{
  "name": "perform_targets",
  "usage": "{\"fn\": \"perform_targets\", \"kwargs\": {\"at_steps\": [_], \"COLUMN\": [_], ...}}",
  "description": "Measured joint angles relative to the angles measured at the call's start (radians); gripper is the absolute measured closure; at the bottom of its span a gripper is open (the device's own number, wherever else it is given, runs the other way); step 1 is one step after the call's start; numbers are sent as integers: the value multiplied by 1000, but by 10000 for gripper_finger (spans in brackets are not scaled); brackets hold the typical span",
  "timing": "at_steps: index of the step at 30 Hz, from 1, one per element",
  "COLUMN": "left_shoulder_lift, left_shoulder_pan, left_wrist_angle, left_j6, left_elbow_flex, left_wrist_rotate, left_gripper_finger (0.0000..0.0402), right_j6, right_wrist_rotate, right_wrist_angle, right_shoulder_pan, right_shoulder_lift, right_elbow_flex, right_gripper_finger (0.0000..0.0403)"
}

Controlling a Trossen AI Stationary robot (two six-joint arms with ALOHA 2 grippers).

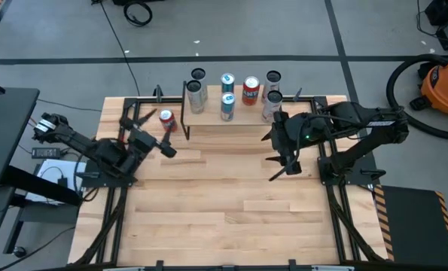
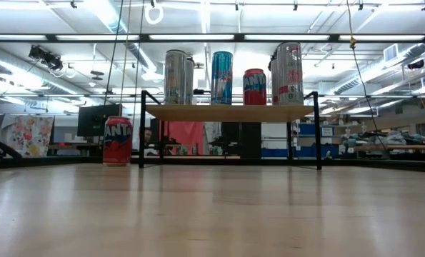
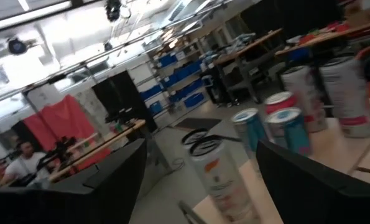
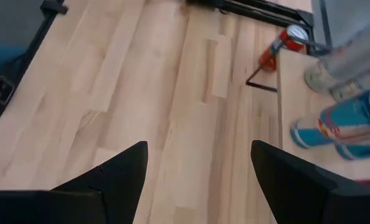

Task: Place canned beverage on shelf
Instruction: Put the red soda can on the shelf aligned with the other red soda can

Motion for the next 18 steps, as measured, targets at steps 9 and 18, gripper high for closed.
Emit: {"fn": "perform_targets", "kwargs": {"at_steps": [9, 18], "left_shoulder_lift": [-103, -100], "left_shoulder_pan": [70, 125], "left_wrist_angle": [-61, -132], "left_j6": [-85, -340], "left_elbow_flex": [0, -124], "left_wrist_rotate": [-93, -126], "left_gripper_finger": [88, 88], "right_j6": [70, 89], "right_wrist_rotate": [30, 138], "right_wrist_angle": [1, 8], "right_shoulder_pan": [26, 78], "right_shoulder_lift": [15, 15], "right_elbow_flex": [0, 0], "right_gripper_finger": [108, 108]}}
